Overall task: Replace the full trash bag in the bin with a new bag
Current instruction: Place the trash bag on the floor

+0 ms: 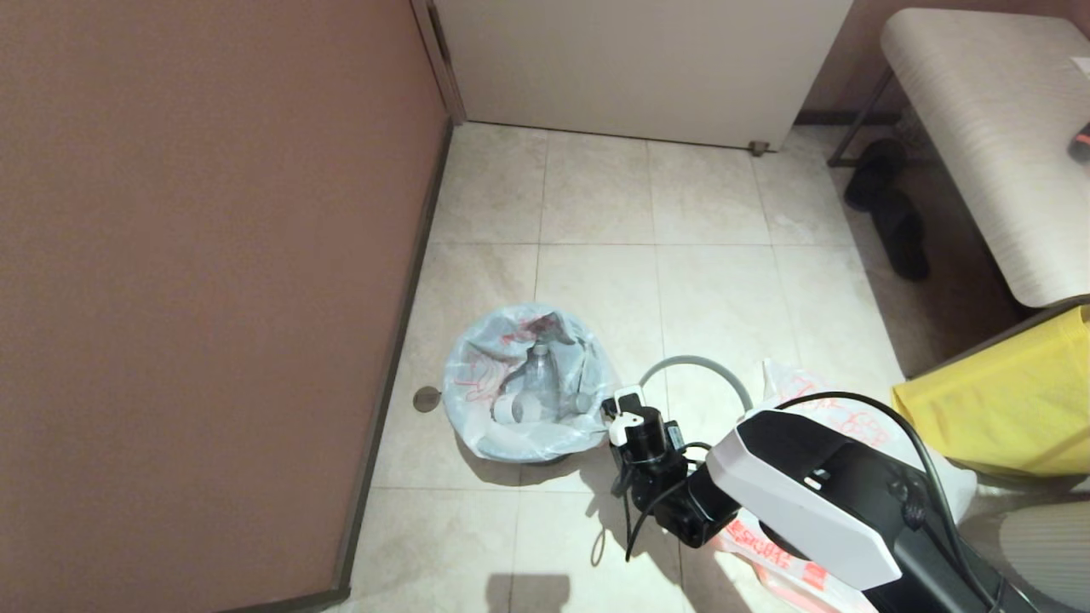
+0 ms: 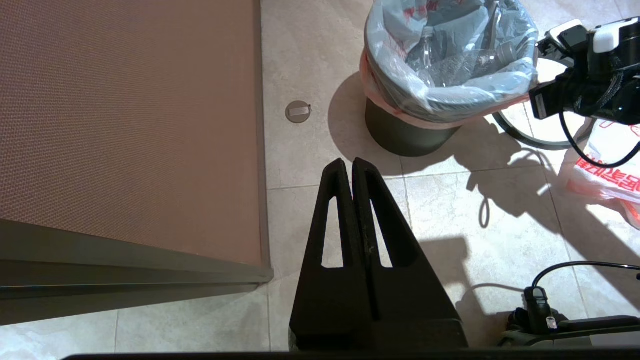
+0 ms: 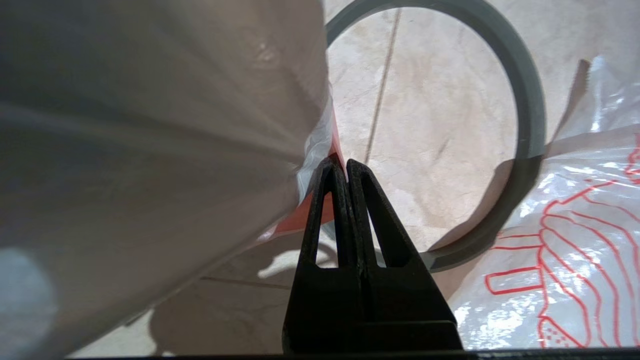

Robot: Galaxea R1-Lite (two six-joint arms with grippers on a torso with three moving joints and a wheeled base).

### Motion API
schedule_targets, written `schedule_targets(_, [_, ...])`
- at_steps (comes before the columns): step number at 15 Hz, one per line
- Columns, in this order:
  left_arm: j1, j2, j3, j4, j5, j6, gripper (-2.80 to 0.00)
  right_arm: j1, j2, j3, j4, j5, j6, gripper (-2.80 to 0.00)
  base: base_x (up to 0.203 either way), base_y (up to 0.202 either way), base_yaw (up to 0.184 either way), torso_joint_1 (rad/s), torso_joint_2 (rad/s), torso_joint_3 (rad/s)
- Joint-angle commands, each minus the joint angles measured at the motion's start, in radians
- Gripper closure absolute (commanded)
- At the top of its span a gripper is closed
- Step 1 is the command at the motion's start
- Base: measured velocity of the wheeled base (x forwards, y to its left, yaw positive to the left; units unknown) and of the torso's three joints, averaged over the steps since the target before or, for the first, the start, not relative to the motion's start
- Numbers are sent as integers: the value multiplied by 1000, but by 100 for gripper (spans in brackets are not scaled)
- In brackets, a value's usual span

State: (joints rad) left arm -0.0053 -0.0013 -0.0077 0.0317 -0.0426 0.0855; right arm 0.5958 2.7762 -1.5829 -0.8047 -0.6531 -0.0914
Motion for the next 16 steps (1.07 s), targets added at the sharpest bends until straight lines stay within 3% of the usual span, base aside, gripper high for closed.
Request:
schedule_targets(1, [-1,1,0,1,0,0,0,-9,-10,0,-27,-35,-35,0,0,0,0,0,0,0])
schedule_targets(4, [0,1,0,0,0,0,0,-21,-28,0,-189,-112,-176,0,0,0,0,0,0,0])
schedule_targets(5, [0,1,0,0,0,0,0,-23,-49,6,-206,-121,-188,0,0,0,0,0,0,0])
schedule_targets(16, [-1,1,0,0,0,0,0,-35,-480,251,-209,-96,-213,0,0,0,0,0,0,0])
